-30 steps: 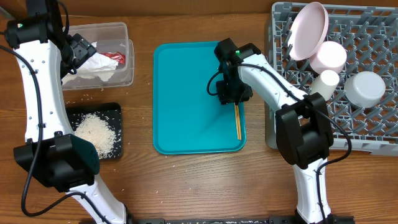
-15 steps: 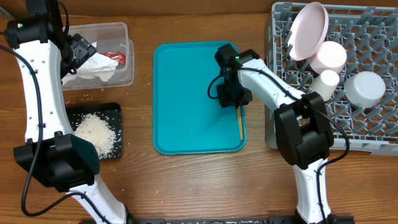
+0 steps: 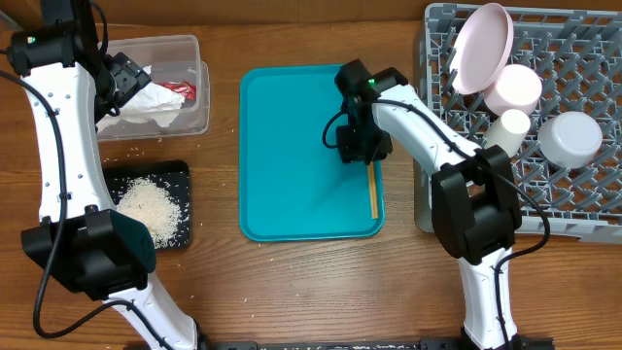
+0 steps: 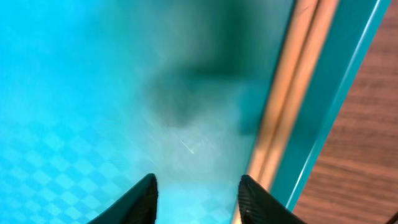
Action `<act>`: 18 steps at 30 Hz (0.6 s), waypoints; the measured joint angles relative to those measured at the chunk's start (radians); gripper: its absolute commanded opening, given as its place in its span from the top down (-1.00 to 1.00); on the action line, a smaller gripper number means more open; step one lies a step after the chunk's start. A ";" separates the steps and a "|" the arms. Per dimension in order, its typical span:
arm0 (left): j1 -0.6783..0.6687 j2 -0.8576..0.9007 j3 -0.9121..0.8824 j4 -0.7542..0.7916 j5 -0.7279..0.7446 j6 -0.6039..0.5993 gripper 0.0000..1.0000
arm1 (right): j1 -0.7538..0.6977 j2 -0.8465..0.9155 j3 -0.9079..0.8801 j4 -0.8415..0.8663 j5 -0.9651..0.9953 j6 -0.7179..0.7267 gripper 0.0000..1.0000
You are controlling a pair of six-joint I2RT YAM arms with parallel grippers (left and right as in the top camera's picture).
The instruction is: Sort waste into correct bins and load items into the dishwasher
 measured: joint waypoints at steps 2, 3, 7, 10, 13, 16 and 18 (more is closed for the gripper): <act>0.000 0.000 0.000 0.000 0.000 0.000 -1.00 | 0.000 0.000 0.011 0.011 0.011 0.004 -0.04; 0.000 0.000 0.000 0.000 0.000 0.000 -1.00 | 0.000 0.000 0.012 0.020 0.030 0.004 -0.08; 0.000 0.000 0.000 0.000 0.000 0.000 -1.00 | -0.003 0.000 0.012 0.033 0.089 0.004 -0.09; 0.000 0.000 0.000 0.000 0.000 0.000 -1.00 | -0.007 0.000 0.012 0.052 0.108 0.004 -0.06; 0.000 0.000 0.000 0.000 0.000 0.000 -0.99 | -0.007 0.000 0.009 0.061 0.112 0.002 0.07; 0.000 0.000 0.000 0.000 0.000 0.000 -1.00 | -0.007 0.000 0.003 0.061 0.095 0.003 0.27; 0.000 0.000 0.000 0.000 0.000 0.000 -1.00 | -0.006 0.000 0.002 0.062 0.085 0.006 0.34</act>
